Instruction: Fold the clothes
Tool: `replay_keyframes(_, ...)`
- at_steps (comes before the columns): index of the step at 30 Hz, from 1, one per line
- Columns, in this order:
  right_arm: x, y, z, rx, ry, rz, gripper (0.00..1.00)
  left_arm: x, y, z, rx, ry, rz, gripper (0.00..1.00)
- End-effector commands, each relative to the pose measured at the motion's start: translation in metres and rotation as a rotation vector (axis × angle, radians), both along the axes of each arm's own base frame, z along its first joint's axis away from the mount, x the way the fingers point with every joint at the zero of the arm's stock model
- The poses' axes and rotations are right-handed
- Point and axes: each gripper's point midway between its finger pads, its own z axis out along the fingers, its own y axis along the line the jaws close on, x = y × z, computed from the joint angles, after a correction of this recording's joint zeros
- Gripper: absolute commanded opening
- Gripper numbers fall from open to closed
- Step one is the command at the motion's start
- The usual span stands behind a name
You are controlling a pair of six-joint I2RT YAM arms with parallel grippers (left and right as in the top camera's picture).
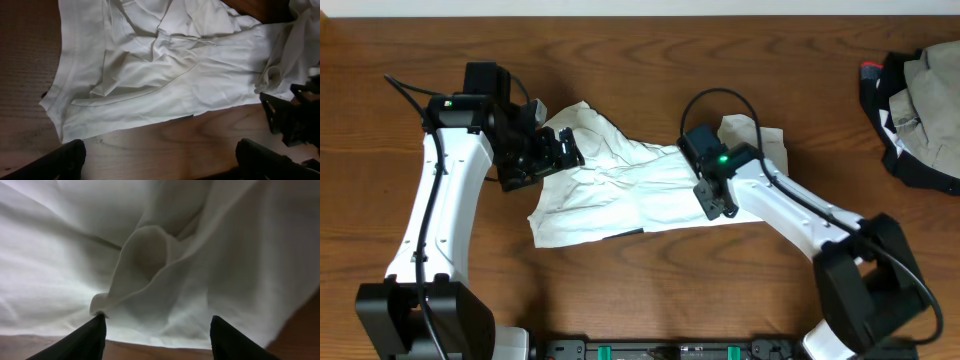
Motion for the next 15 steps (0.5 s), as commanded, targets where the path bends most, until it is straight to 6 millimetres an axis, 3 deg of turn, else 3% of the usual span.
replay_keyframes(1, -0.004, 0.0014, -0.0112, -0.025, 0.029, 0.025, 0.65, 0.0009, 0.0021, 0.0044, 0.014, -0.023, -0.017, 0.98)
replay_keyframes(4, -0.0053, 0.0016, -0.0144, -0.03, 0.039, 0.028, 0.62, 0.0003, 0.0021, 0.0044, 0.014, -0.02, -0.017, 0.98)
replay_keyframes(11, -0.0053, 0.002, -0.0144, -0.029, 0.039, 0.028, 0.43, 0.0003, 0.002, 0.0044, 0.014, -0.02, -0.018, 0.98)
replay_keyframes(15, -0.005, 0.002, -0.0146, -0.029, 0.038, 0.028, 0.41, 0.0003, 0.0021, 0.0044, 0.014, -0.02, -0.017, 0.98)
